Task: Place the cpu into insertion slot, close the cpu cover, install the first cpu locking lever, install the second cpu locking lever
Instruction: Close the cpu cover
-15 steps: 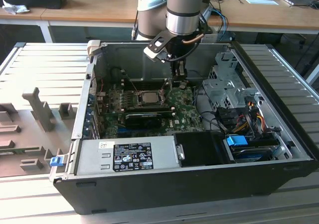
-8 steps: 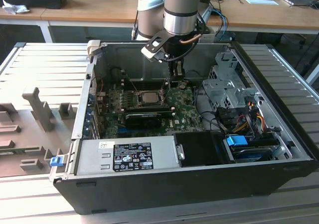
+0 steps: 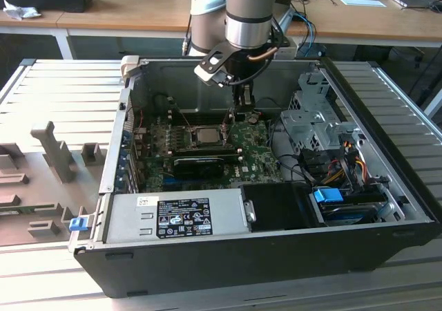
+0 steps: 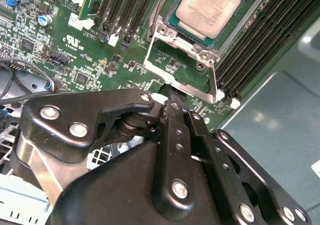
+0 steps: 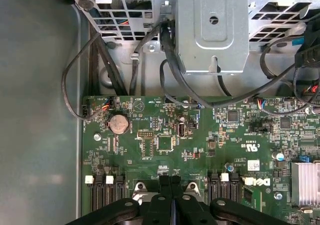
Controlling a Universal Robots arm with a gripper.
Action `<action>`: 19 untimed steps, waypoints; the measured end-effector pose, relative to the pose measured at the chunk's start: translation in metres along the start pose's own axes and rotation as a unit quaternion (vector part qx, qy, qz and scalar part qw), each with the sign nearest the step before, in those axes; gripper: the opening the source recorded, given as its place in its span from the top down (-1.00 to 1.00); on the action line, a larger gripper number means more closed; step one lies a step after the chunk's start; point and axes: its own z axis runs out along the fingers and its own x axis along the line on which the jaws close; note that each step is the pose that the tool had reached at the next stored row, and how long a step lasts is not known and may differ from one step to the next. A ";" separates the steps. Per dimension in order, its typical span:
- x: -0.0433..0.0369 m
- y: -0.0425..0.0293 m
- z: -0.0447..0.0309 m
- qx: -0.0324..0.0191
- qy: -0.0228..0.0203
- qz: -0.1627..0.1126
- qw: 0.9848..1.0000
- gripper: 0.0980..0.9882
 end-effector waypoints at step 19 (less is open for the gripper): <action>0.0000 -0.0073 -0.0003 0.000 0.000 0.000 1.000 0.98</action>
